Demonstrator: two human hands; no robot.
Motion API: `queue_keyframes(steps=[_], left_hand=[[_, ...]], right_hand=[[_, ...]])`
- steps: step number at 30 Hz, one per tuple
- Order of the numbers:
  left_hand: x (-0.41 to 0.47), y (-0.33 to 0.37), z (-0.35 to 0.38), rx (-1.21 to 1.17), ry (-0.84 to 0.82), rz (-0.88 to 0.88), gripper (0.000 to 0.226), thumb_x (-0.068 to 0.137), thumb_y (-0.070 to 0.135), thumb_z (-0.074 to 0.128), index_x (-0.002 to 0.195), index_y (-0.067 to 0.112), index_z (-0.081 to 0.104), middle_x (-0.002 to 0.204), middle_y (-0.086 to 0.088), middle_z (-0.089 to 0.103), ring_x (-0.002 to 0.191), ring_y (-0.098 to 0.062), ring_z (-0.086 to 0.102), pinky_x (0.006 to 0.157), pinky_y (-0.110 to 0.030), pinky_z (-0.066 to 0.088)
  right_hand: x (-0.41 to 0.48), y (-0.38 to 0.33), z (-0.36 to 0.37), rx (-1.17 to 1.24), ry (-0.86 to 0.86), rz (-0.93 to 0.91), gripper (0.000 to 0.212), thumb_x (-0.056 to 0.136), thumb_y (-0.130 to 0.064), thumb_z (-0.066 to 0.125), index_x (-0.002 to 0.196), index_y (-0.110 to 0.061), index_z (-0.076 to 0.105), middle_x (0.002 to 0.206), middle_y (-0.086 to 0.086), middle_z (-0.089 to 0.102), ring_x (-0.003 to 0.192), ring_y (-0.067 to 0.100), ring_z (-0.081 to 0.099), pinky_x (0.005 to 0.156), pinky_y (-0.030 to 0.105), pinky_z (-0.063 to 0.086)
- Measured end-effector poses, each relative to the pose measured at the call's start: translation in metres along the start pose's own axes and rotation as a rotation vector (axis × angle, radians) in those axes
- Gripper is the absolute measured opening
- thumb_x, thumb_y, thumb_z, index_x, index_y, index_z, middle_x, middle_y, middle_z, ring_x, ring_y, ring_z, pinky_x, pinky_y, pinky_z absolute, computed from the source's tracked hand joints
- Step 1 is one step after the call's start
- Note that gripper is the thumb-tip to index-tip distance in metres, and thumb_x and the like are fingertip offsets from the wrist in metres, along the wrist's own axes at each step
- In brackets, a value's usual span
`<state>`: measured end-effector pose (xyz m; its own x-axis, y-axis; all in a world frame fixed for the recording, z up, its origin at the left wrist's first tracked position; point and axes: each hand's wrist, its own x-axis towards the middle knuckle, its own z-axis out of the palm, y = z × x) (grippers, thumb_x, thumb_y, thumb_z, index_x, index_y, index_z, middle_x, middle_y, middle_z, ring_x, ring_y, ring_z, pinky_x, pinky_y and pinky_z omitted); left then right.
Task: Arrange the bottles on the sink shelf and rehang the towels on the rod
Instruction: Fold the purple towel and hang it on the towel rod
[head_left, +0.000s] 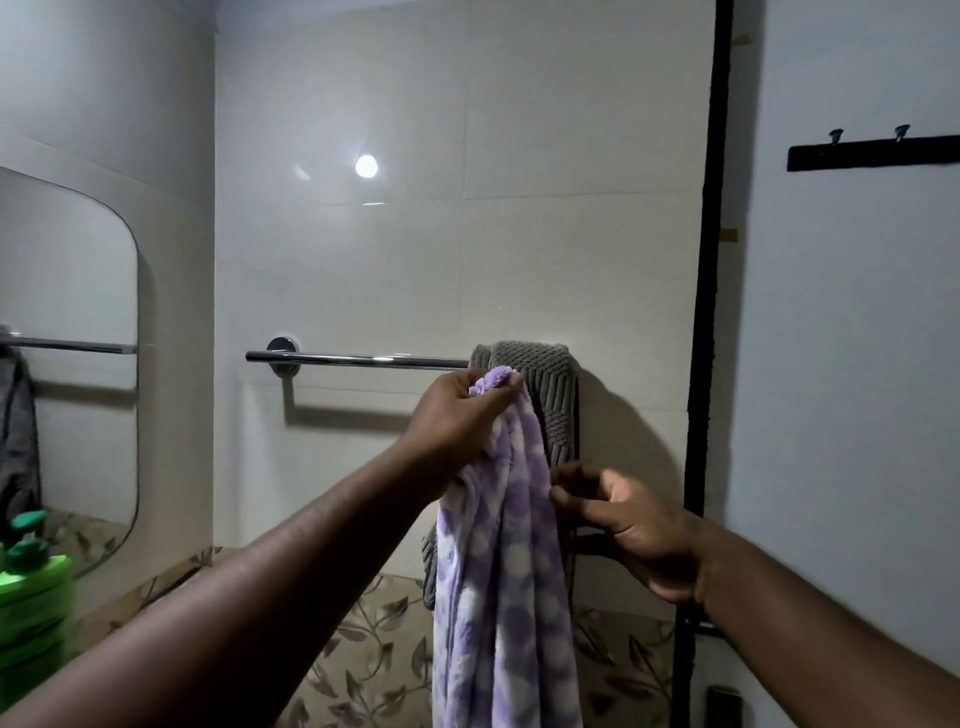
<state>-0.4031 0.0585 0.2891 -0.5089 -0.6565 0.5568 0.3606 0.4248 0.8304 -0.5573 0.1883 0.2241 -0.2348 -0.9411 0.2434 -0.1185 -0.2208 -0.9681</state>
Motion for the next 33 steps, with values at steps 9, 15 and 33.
queue_keyframes(steps=[9, 15, 33], left_hand=[[-0.004, -0.002, -0.012, -0.008, -0.06, -0.026, 0.017, 0.095, 0.014, 0.071, 0.079, 0.012, 0.067, 0.065, -0.002, 0.065, 0.057, -0.014, 0.061, 0.049, -0.021, 0.049], [-0.015, -0.01, 0.003, -0.084, -0.308, -0.061, 0.027, 0.085, 0.007, 0.081, 0.102, -0.002, 0.062, 0.086, -0.016, 0.067, 0.077, -0.023, 0.065, 0.066, -0.029, 0.057], [0.002, 0.002, -0.013, 0.316, -0.121, 0.079, 0.041, 0.083, 0.046, 0.082, 0.086, 0.006, 0.072, 0.073, 0.005, 0.067, 0.065, -0.013, 0.057, 0.065, -0.028, 0.05]], right_hand=[[0.004, -0.014, -0.008, 0.247, -0.024, -0.039, 0.025, 0.078, -0.006, 0.08, 0.099, -0.006, 0.066, 0.101, 0.023, 0.071, 0.08, 0.029, 0.071, 0.077, 0.04, 0.062], [0.023, -0.032, 0.014, 0.051, 0.262, -0.2, 0.021, 0.086, 0.006, 0.071, 0.08, -0.011, 0.061, 0.084, 0.017, 0.067, 0.072, 0.022, 0.063, 0.066, 0.033, 0.055], [0.002, -0.009, -0.016, 0.209, 0.141, 0.002, 0.041, 0.076, -0.028, 0.087, 0.1, -0.004, 0.063, 0.097, 0.022, 0.071, 0.078, 0.028, 0.067, 0.076, 0.037, 0.058]])
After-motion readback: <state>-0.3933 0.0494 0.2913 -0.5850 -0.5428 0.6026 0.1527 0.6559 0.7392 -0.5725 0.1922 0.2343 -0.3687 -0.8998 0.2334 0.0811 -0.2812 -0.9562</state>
